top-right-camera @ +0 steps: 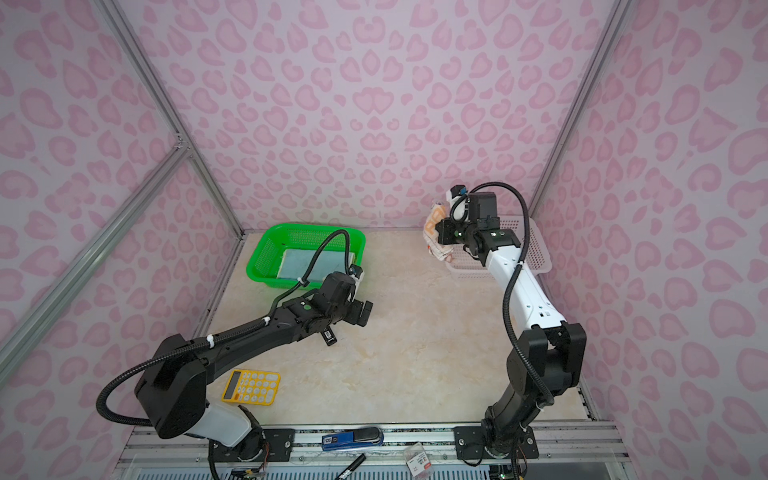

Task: Fold and stack the towels
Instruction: 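Carry the rabbit-print towel to the table center with the right gripper and lay it down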

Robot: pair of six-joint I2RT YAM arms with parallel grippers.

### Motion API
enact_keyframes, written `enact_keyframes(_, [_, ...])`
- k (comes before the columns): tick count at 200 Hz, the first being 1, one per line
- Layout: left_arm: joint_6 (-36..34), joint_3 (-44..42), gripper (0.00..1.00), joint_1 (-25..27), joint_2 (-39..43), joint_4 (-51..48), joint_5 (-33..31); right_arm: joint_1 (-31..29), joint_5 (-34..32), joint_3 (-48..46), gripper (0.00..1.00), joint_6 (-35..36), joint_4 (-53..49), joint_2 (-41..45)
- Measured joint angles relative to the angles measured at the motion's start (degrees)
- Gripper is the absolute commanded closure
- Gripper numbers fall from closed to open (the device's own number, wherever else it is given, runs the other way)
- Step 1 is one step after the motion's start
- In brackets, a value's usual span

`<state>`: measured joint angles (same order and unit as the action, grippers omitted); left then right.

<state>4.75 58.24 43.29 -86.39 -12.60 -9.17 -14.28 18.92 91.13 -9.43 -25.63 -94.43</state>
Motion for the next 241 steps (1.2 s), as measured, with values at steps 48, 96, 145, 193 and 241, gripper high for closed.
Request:
enact_keyframes(48, [-1.9,-5.7,0.0,0.0,9.2,1.0,-5.7,-15.3,-1.2,-17.1,0.94,-0.7,2.8,2.8])
enact_keyframes(96, [-4.6,-8.3,0.01,-0.1,16.2,0.9,-11.9,-22.8,0.4,-30.1,0.86,-8.5,13.1,0.5])
enact_keyframes(145, [-6.5,-8.6,0.01,-0.1,14.4,0.1,-11.3,-21.3,-2.2,-35.3,0.77,-12.8,16.3,-0.2])
enact_keyframes(193, [-9.4,-8.3,0.03,1.4,8.9,-0.5,-5.3,-22.2,-6.9,-35.8,0.5,-10.7,12.9,0.0])
enact_keyframes(241, [-10.8,-9.0,0.03,1.8,8.6,1.4,-3.5,-24.2,-15.6,-37.4,0.5,-4.5,9.0,6.4])
